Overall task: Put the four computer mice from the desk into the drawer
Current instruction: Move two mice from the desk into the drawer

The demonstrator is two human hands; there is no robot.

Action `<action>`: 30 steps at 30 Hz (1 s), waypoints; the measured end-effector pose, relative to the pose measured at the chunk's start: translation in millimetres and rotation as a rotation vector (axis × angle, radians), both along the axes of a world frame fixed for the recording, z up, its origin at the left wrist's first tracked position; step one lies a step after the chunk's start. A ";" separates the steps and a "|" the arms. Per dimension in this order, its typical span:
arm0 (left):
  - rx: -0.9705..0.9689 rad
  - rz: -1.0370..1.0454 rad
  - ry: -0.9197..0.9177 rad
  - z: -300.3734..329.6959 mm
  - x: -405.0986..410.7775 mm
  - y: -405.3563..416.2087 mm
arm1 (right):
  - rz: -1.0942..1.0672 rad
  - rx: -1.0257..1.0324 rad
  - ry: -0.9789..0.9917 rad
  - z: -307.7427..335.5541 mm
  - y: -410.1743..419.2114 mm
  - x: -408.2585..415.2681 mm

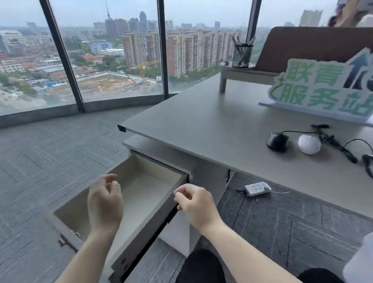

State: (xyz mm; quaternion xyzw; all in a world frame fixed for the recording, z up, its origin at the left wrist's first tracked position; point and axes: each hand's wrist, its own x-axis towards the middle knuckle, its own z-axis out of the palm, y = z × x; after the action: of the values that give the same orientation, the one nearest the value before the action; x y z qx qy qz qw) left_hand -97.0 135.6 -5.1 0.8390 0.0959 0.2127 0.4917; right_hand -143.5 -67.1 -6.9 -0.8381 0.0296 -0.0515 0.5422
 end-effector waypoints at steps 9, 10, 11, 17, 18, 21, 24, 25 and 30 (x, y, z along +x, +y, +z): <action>0.143 -0.668 -0.004 61.0 49.1 -273.9 | -0.675 -0.306 -0.268 53.8 -219.2 33.1; 0.178 -0.711 0.013 61.7 52.8 -298.8 | -0.723 -0.373 -0.225 53.8 -242.4 36.0; 0.212 -0.747 0.029 61.8 55.7 -321.4 | -0.750 -0.425 -0.166 53.0 -263.3 39.2; 0.470 -0.796 0.188 53.1 75.5 -415.7 | -0.602 -0.624 0.258 44.2 -334.8 58.0; 0.538 -0.783 0.194 51.3 78.2 -424.2 | -0.587 -0.637 0.285 42.8 -339.8 61.1; 0.654 -0.694 0.158 46.2 86.8 -437.7 | -0.578 -0.707 0.297 38.3 -343.8 68.4; 0.646 -0.631 0.160 45.3 92.5 -437.3 | -0.623 -0.745 0.249 39.6 -340.2 68.1; 0.618 -0.615 0.176 46.5 93.4 -434.7 | -0.630 -0.763 0.246 41.4 -338.8 66.8; 0.338 -0.526 0.140 60.6 92.3 -398.5 | -0.602 -0.808 0.304 51.5 -325.9 59.7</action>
State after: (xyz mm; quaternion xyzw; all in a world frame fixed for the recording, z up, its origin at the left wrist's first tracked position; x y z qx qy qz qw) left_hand -4.7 -262.9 55.5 0.9174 -0.1273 0.0332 0.3756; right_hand -83.8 -393.0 44.5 -0.9328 0.3251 -0.0902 0.1265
